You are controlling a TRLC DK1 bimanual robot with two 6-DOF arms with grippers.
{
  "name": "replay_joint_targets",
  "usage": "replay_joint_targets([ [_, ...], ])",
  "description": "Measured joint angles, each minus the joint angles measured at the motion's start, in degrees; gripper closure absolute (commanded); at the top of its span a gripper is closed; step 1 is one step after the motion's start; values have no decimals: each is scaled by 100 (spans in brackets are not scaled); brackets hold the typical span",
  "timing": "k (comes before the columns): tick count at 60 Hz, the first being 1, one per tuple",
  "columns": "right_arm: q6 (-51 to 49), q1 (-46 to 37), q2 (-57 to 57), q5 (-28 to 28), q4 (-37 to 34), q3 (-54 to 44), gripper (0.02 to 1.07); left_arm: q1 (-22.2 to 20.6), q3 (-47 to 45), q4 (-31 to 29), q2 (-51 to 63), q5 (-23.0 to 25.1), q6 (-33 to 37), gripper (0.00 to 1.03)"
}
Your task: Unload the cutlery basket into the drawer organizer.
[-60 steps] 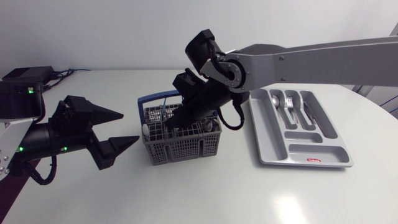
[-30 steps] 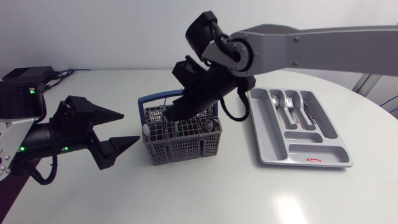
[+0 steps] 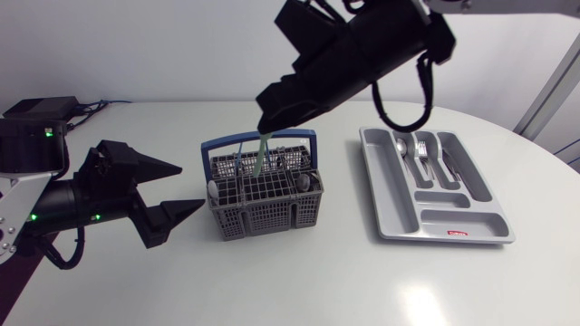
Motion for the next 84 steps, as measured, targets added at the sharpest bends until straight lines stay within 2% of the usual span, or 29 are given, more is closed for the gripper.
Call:
replay_joint_targets([
  [9,-61,-704,-424,247,-415,-293,101,2,0,-15,0,-15,0,7],
  [26,-730,-2321,-1432,1154,-1309,-1333,101,0,0,-48,-2,-33,0,7],
  [37,-1508,-3790,-1582,1397,-1272,-2247,101,0,0,-109,-17,-37,0,7],
  [48,-2120,-4837,-1565,1958,-610,-3027,101,-76,0,-153,-70,-81,0,7],
  [57,-2302,-5025,-1493,2555,26,-3521,100,-107,0,-219,-149,-120,0,7],
  [71,-2271,-5003,-1117,3139,723,-3827,98,-107,0,-313,-275,-122,0,7],
  [84,-1917,-4308,-743,3786,1141,-4116,98,-107,0,-439,-365,-122,0,7],
])
